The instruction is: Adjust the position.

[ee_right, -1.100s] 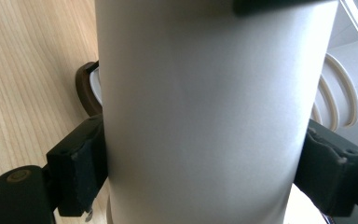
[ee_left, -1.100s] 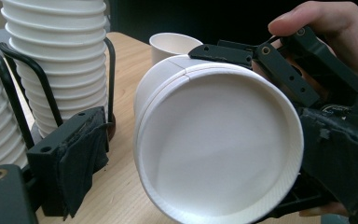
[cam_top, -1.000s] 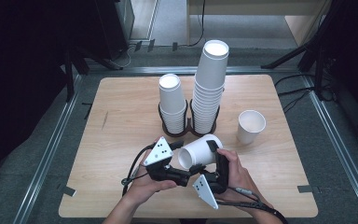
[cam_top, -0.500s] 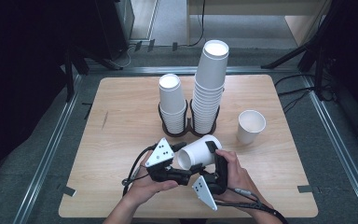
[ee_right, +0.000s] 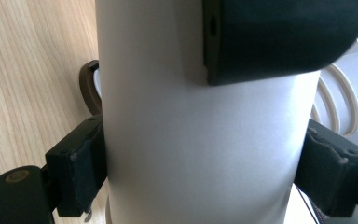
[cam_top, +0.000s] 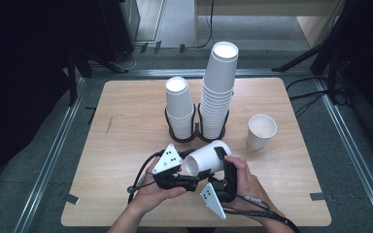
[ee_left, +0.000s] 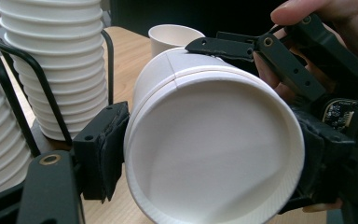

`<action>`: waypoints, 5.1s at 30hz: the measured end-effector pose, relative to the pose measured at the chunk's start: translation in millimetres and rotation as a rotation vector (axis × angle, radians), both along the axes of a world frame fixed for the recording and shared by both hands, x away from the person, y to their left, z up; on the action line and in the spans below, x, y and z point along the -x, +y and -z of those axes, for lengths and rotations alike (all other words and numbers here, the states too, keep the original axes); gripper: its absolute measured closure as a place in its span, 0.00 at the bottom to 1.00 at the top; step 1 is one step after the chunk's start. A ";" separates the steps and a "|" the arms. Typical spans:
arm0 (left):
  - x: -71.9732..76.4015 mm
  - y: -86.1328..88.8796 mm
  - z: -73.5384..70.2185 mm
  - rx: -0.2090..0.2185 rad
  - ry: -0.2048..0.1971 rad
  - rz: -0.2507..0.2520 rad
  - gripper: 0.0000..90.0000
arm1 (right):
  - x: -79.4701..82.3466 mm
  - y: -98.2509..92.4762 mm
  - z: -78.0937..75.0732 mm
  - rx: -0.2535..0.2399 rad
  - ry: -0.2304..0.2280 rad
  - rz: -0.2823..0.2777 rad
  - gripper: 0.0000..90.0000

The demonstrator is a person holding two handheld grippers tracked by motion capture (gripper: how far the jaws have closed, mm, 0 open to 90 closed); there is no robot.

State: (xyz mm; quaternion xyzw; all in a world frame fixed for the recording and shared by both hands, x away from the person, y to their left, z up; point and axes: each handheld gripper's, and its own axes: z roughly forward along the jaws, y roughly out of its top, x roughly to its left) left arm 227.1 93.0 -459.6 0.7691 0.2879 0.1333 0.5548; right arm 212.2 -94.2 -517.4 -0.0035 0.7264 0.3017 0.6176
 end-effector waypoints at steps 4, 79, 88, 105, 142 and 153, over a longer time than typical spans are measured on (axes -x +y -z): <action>0.6 0.1 -0.4 0.009 -0.001 -0.002 0.26 | -0.2 -0.2 -0.5 -0.002 -0.002 0.000 0.14; -5.5 41.9 -15.7 0.152 -0.089 -0.182 0.27 | 10.3 -17.3 -55.1 -0.692 0.436 0.125 0.01; -1.2 38.8 -14.4 0.178 -0.130 -0.204 0.27 | 16.3 -10.7 -68.0 -0.813 0.397 0.218 0.01; 0.0 33.0 -8.4 0.210 -0.132 -0.195 0.27 | 23.8 -0.4 -75.8 -1.230 0.604 0.185 0.00; 5.5 27.4 -6.8 0.250 -0.178 -0.194 0.27 | 6.1 -0.6 -57.9 -2.129 1.206 -0.022 0.00; 7.2 25.5 -7.0 0.249 -0.185 -0.185 0.27 | -7.5 5.3 -52.0 -2.246 1.307 -0.049 0.00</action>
